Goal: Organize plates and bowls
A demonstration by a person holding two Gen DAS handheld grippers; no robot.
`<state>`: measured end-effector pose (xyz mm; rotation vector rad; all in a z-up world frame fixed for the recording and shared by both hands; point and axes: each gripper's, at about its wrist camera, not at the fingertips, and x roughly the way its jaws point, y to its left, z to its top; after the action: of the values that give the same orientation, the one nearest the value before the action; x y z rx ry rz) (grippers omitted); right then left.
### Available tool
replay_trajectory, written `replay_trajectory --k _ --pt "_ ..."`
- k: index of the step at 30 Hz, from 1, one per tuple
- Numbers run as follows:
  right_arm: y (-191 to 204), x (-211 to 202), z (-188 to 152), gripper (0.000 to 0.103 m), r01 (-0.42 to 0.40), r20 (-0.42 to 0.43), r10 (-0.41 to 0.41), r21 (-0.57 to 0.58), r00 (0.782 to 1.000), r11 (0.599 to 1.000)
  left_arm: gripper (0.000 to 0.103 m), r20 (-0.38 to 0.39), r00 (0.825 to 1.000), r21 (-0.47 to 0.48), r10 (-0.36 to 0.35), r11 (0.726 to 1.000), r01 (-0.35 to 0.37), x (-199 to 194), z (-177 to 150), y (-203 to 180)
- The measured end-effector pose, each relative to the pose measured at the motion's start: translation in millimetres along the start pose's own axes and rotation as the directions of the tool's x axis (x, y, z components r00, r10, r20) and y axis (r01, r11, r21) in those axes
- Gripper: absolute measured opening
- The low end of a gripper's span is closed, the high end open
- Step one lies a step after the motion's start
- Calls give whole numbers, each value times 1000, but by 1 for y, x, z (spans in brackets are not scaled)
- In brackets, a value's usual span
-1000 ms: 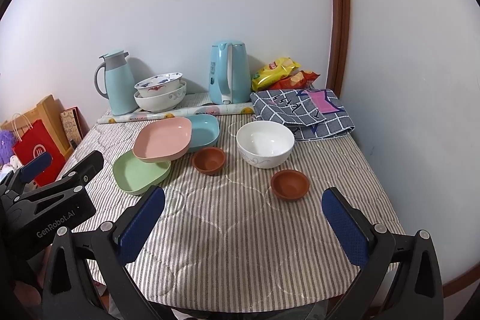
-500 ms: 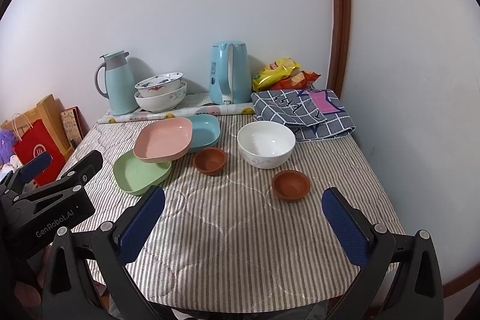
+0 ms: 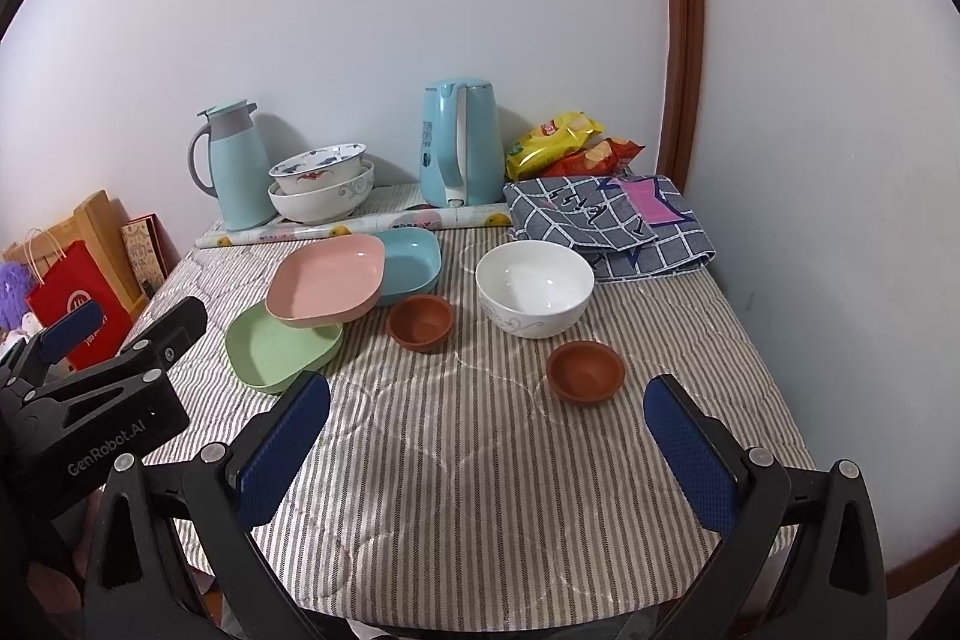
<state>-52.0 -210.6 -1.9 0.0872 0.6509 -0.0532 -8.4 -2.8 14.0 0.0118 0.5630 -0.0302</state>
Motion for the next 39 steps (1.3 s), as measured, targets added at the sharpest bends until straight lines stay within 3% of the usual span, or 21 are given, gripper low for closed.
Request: replay_trajectory --k 12,32,39 --pt "-6 20 10 103 4 10 -4 14 1000 1000 103 -57 998 -4 -11 1000 10 34 5 -1" --pt "2 96 36 103 -22 -76 23 12 997 1000 103 -147 989 -72 7 997 -18 107 11 30" --pt "22 131 48 93 -55 -112 51 -32 992 998 102 -201 979 -125 15 991 -41 144 20 48"
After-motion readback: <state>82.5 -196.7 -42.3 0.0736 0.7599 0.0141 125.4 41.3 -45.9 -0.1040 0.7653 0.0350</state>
